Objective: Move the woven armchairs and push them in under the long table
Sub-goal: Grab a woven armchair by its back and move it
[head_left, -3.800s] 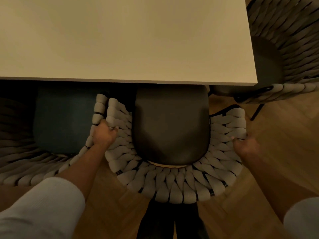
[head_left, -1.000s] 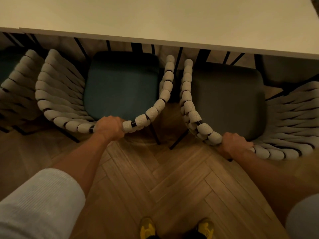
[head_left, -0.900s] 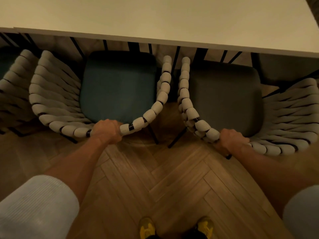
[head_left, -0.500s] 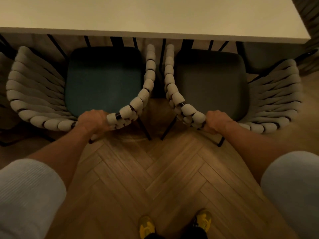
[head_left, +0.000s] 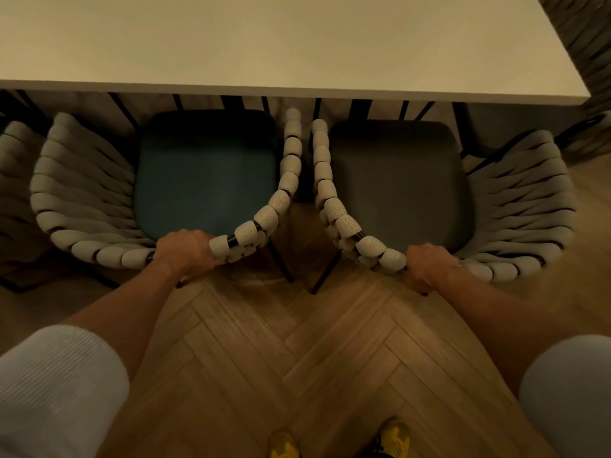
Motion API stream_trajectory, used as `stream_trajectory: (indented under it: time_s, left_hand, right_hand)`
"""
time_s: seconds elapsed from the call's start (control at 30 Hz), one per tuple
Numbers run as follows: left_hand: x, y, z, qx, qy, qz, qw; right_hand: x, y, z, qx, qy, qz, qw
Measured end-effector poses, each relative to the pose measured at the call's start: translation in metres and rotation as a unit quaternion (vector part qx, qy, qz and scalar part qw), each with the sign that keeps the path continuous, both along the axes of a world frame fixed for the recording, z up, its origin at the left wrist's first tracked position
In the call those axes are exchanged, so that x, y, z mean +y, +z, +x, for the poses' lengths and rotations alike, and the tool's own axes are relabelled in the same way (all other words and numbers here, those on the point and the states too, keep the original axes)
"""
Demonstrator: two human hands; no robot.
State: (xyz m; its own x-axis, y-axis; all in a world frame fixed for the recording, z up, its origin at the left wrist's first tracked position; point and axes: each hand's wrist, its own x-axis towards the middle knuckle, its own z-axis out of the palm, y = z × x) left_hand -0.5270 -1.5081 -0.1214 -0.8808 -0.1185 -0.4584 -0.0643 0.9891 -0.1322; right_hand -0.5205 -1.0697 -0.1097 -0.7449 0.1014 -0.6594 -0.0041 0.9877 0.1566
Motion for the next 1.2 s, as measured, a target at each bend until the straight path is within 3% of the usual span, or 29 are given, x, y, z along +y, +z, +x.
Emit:
stream_trajectory:
  time_s: [0.33, 0.6, 1.2]
  left_hand:
    - [-0.013, -0.005, 0.021, -0.033, -0.013, -0.039, 0.999]
    - [-0.016, -0.009, 0.021, -0.008, -0.014, -0.049, 0.999]
    - [-0.017, -0.015, 0.019, -0.011, -0.019, -0.059, 0.998]
  right_hand:
    - [-0.008, -0.009, -0.007, 0.005, -0.041, -0.024, 0.999]
    - [-0.012, -0.003, -0.017, 0.022, -0.072, -0.016, 0.997]
    - [0.016, -0.004, 0.012, 0.008, -0.017, 0.042, 0.999]
